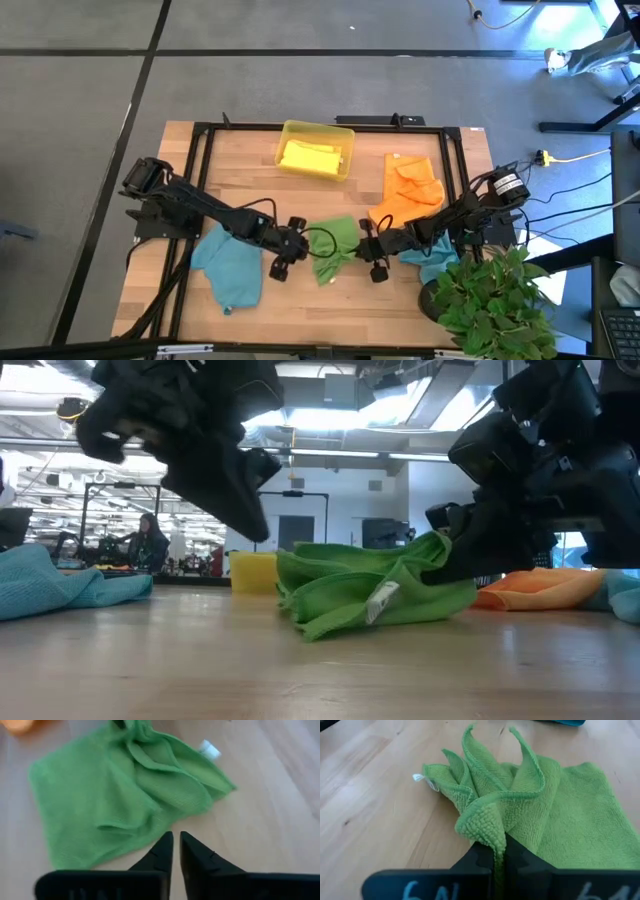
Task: Fold microfiber towels
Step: Fold the green towel
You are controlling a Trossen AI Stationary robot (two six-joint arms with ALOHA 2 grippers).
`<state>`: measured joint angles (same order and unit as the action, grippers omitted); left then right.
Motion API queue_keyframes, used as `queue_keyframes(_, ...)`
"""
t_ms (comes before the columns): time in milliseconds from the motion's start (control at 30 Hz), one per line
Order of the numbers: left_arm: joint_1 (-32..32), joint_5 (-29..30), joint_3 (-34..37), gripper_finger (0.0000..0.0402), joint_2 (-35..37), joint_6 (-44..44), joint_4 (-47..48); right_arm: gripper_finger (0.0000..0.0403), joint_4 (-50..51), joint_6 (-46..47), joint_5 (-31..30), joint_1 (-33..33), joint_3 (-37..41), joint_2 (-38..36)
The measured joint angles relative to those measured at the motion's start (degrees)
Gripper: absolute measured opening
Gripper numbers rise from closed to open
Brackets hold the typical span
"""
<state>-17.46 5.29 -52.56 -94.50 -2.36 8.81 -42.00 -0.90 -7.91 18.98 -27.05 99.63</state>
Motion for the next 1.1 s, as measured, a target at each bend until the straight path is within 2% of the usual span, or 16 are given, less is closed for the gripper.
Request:
queue_keyframes(200,3.85,5.20,0.00,0.0082,0.00,-2.64,-0.30,0.0004,-0.16,-1.04,0.00,0.09,-0.02,0.00)
queue_keyframes(367,6.43,2.44,1.15,0.0105,0.00,-5.60,-1.84,0.0006,-0.16,-1.06,0.02,0.07,-0.06,0.00)
queue_keyframes(500,7.70,0.36,2.77,0.0113,0.00,-7.21,-3.78,0.0005,-0.18,-1.08,0.01,0.07,-0.09,0.00)
queue_keyframes(733,9.57,2.85,7.07,0.0116,-0.07,-7.24,-14.87,0.0006,-0.66,-1.13,0.01,0.07,-0.13,-0.03)
queue_keyframes(867,9.80,2.68,7.70,0.0116,-3.19,-7.00,-18.88,0.0006,-0.75,-1.77,0.03,0.07,-0.15,-0.07)
queue_keyframes(967,9.76,0.28,7.01,0.0116,-6.52,-7.00,-21.23,0.0006,-0.68,-3.32,0.66,0.07,-0.15,-0.07)
queue_keyframes(1100,8.08,-3.35,6.69,0.0116,-9.42,-7.24,-22.09,0.0006,0.68,-5.72,4.52,0.35,-0.17,-0.07)
